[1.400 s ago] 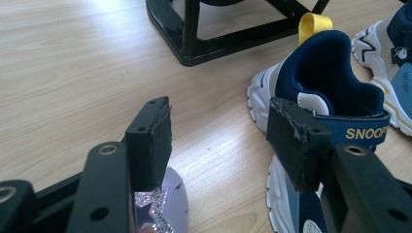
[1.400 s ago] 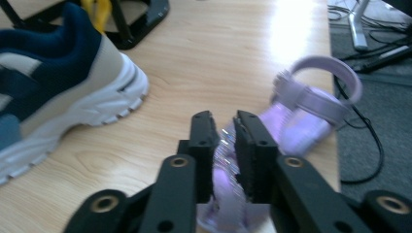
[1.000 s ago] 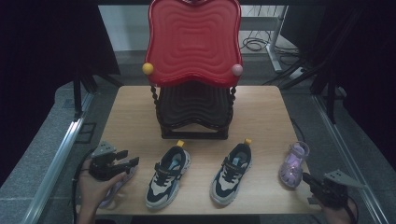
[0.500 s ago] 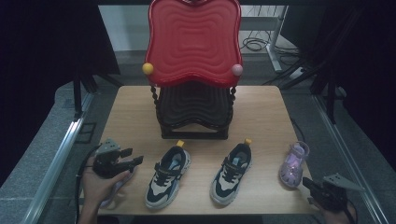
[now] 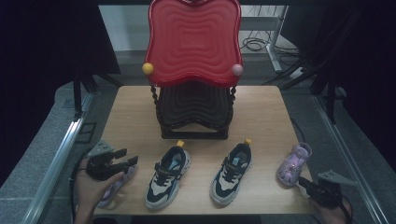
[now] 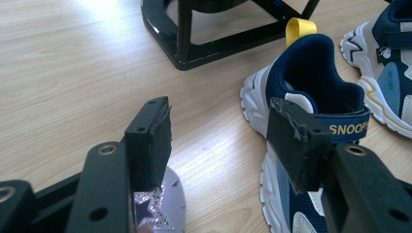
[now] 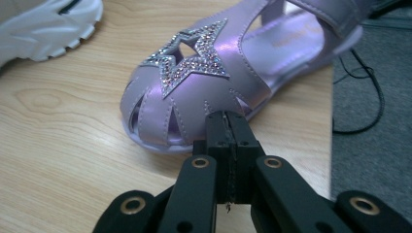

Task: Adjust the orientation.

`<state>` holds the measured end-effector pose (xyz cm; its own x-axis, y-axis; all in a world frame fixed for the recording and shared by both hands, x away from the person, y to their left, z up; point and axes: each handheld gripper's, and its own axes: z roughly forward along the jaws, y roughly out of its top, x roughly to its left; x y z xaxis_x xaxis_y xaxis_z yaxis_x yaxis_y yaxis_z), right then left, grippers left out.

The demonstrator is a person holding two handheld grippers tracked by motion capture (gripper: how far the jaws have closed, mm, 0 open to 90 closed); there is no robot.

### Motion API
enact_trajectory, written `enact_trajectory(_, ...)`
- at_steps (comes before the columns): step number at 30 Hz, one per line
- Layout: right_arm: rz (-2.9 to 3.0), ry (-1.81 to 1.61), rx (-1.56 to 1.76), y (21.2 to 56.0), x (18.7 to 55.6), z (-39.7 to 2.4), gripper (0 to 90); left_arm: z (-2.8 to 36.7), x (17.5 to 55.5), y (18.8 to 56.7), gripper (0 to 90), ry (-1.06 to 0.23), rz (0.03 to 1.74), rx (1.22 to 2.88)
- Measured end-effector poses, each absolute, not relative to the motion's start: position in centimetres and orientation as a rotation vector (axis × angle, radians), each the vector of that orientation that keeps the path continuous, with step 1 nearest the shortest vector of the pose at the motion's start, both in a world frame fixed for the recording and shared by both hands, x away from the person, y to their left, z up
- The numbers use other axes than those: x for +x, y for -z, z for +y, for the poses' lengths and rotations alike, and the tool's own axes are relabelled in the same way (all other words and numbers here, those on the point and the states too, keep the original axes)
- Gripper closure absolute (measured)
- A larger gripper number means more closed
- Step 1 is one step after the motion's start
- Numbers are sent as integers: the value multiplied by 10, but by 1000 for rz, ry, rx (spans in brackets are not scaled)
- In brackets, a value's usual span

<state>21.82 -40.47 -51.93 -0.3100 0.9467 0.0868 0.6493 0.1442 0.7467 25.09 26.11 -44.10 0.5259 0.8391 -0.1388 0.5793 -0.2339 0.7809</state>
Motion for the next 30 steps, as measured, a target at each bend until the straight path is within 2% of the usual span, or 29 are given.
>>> enact_trajectory(30, 2131, -999, 1448, 518, 235, -386, 900, 270, 242, 446, 415, -408, 1201, 1922)
